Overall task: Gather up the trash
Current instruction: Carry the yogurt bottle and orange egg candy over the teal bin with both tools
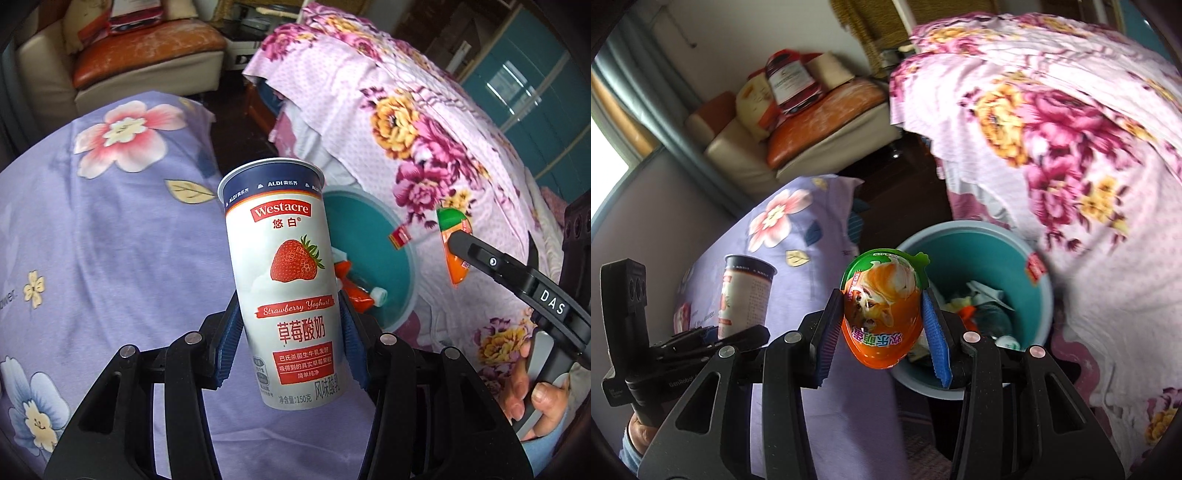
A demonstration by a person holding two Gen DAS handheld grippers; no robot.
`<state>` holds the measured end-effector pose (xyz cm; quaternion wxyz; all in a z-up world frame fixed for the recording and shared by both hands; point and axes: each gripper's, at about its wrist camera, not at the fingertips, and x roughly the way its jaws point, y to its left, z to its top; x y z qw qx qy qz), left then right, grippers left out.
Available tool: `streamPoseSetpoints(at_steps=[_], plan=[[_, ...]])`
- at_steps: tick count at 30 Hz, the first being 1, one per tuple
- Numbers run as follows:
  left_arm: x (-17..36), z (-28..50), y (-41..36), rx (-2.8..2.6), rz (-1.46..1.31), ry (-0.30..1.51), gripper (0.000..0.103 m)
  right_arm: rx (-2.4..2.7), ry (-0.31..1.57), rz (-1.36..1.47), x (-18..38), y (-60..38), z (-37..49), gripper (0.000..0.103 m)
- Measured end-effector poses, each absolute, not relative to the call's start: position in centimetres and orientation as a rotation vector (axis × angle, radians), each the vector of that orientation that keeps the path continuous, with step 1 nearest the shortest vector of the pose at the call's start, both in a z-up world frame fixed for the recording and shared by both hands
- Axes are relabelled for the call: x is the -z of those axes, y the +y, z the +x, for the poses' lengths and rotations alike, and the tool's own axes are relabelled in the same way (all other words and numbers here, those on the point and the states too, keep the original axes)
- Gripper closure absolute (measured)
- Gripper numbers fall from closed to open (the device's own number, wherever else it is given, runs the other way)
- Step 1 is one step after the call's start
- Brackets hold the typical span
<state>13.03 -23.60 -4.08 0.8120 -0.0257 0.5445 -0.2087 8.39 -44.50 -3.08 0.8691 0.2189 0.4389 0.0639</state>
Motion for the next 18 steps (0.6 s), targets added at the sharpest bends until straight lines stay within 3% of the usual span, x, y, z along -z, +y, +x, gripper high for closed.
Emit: streamPoseSetpoints(at_steps=[18], plan=[[6.9, 15.1, -31.9, 0.562, 0.015, 1.213, 0.053, -0.053, 0.929, 0.499, 4.8, -49.4, 8.1, 0.062]])
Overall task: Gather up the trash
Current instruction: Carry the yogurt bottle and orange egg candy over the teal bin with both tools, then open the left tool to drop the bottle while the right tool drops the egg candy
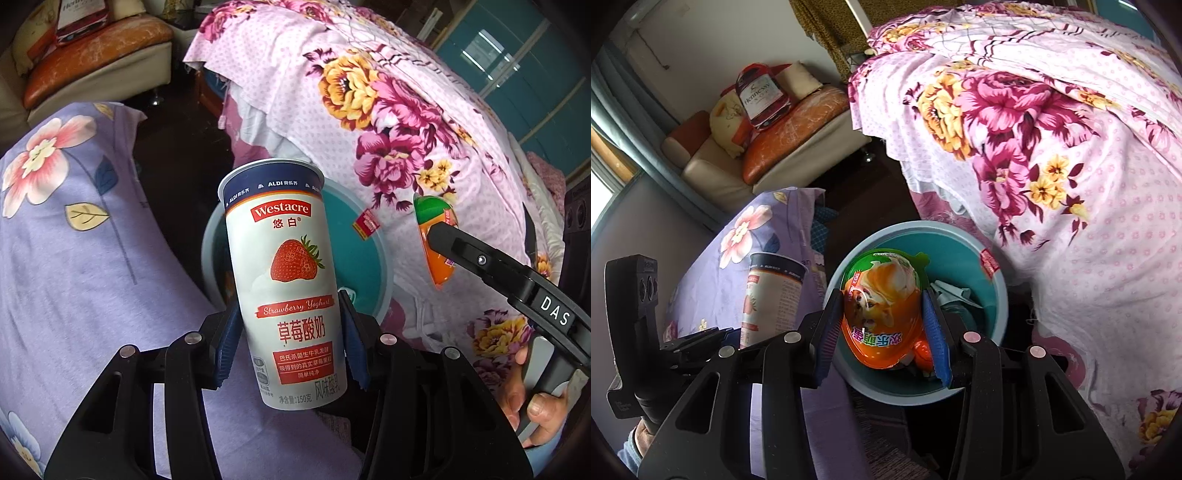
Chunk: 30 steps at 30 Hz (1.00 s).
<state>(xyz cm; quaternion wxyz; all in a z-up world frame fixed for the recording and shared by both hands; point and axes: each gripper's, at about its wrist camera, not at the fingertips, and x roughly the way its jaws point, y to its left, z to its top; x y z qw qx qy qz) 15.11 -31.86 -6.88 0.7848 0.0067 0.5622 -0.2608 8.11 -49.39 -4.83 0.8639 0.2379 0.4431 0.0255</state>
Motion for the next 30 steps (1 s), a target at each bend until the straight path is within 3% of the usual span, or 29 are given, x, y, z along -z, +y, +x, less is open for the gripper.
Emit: streamPoseSetpoints(at_steps=[20, 23, 25, 30], plan=[[9.5, 17.3, -34.5, 0.61, 0.009, 1.263, 0.052, 0.028, 0.958, 0.499, 5.9, -51.6, 8.9, 0.062], [9.8, 17.6, -34.2, 0.603, -0.016, 1.282, 0.042, 0.032, 0.963, 0.497, 6.0, -51.7, 9.0, 0.062], [9.7, 17.7, -33.8, 0.585, -0.024, 1.273, 0.027, 0.031, 0.966, 0.493, 5.9, -51.6, 9.1, 0.062], [9.5, 17.6, -32.5, 0.556, -0.029, 1.275, 0.024, 0.027, 0.972, 0.487, 6.0, -51.3, 9.4, 0.062]])
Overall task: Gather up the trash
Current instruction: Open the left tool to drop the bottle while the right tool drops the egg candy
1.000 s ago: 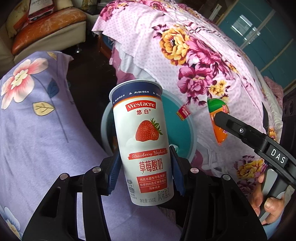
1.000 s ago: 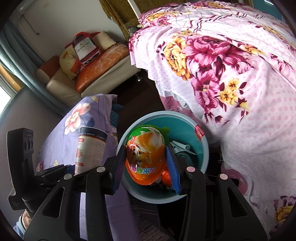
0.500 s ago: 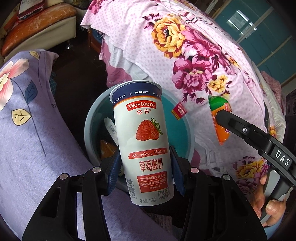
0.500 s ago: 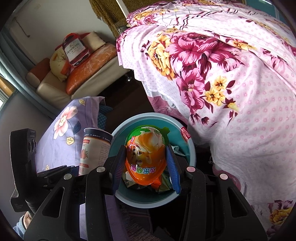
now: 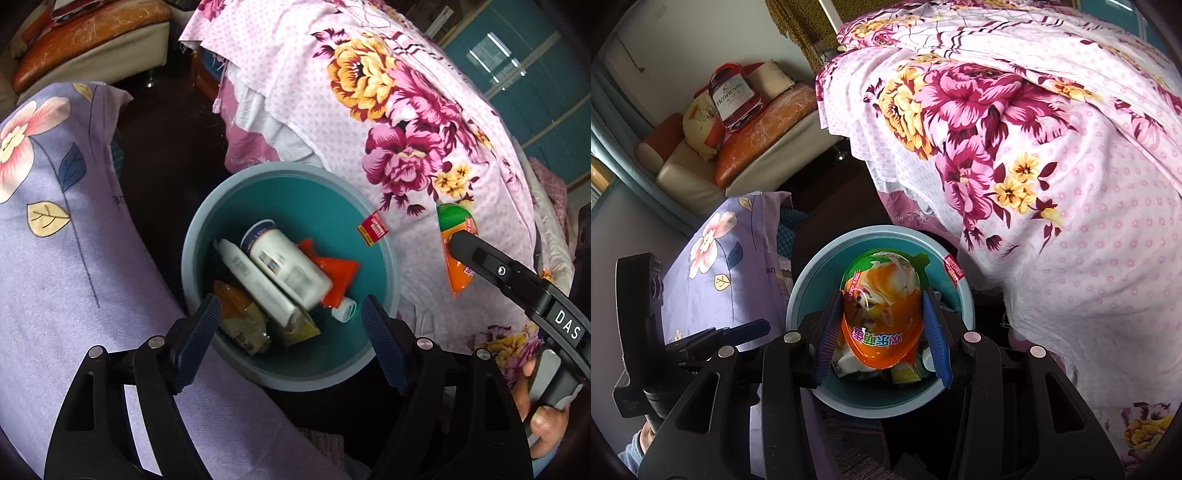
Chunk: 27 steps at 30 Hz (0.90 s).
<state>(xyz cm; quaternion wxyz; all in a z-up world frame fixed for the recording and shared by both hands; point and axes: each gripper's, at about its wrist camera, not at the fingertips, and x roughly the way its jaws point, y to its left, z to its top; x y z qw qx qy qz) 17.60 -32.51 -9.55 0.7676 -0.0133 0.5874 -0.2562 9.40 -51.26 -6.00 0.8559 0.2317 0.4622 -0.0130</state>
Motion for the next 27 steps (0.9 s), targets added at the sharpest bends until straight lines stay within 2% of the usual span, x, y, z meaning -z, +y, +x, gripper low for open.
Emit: streamPoseSetpoints(at_steps=[16, 19, 21, 23, 25, 27], plan=[[8.2, 16.2, -26.9, 0.481, -0.025, 1.237, 0.022, -0.024, 1.035, 0.471, 7.0, -48.4, 12.1, 0.06], [8.3, 16.2, -26.0, 0.469, -0.045, 1.242, 0.022, -0.026, 1.043, 0.468, 7.2, -47.8, 12.4, 0.047], [8.4, 16.2, -25.4, 0.461, -0.059, 1.244, 0.022, -0.025, 1.049, 0.46, 7.3, -47.4, 12.4, 0.046], [8.6, 16.2, -25.0, 0.454, -0.067, 1.25, 0.022, -0.016, 1.05, 0.453, 7.2, -47.3, 12.3, 0.039], [8.6, 16.2, -24.7, 0.451, -0.074, 1.253, 0.022, -0.011, 1.053, 0.449, 7.1, -47.1, 12.3, 0.037], [8.6, 16.0, -24.2, 0.446, -0.08, 1.252, 0.022, -0.005, 1.055, 0.448, 7.0, -47.0, 12.2, 0.031]])
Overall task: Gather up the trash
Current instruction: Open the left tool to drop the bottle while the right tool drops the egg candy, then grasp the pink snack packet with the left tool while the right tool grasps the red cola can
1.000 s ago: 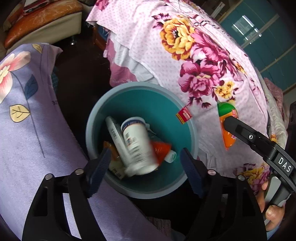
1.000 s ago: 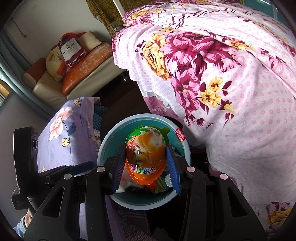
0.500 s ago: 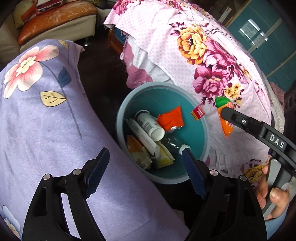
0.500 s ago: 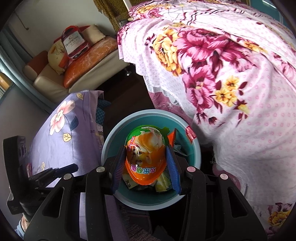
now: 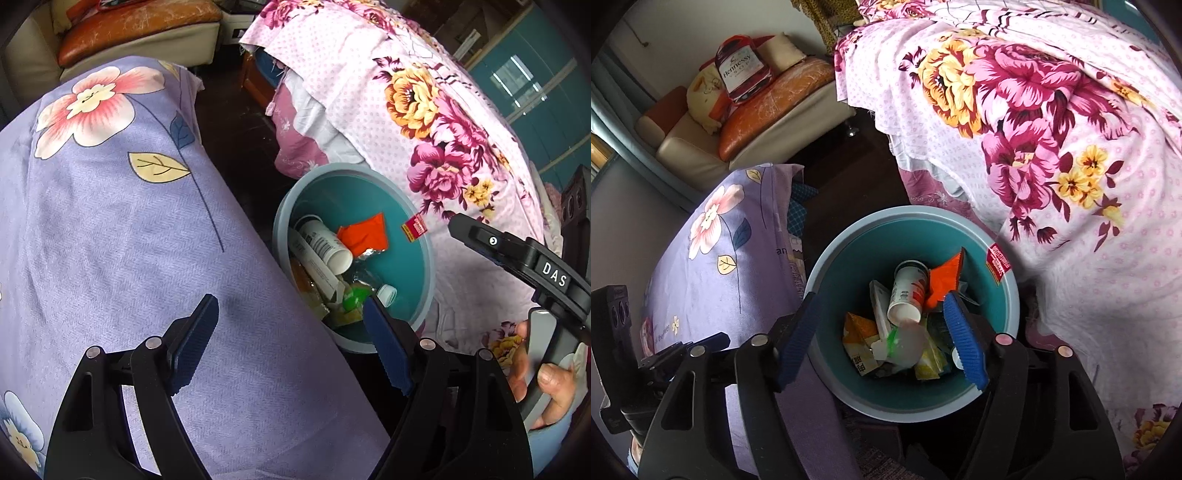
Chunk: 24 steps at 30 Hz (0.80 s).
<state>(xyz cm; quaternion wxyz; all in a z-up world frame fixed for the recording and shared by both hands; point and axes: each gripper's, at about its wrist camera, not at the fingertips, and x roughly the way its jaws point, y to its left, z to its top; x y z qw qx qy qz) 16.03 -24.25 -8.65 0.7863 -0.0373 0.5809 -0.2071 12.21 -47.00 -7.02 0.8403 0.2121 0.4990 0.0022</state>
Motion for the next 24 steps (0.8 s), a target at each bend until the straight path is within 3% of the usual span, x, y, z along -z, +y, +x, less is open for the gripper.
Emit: streamPoseSetpoints(at_steps=[12, 15, 24], plan=[[7.2, 14.7, -21.2, 0.415, -0.128, 1.229, 0.021, -0.011, 1.077, 0.378, 5.4, -45.0, 11.7, 0.026], [6.4, 13.9, -19.7, 0.401, -0.141, 1.2, 0.012, -0.018, 1.071, 0.351, 4.5, -43.7, 11.3, 0.025], [4.2, 11.6, -13.8, 0.351, -0.175, 1.14, 0.011, -0.074, 1.056, 0.222, 2.4, -38.2, 10.4, 0.025]])
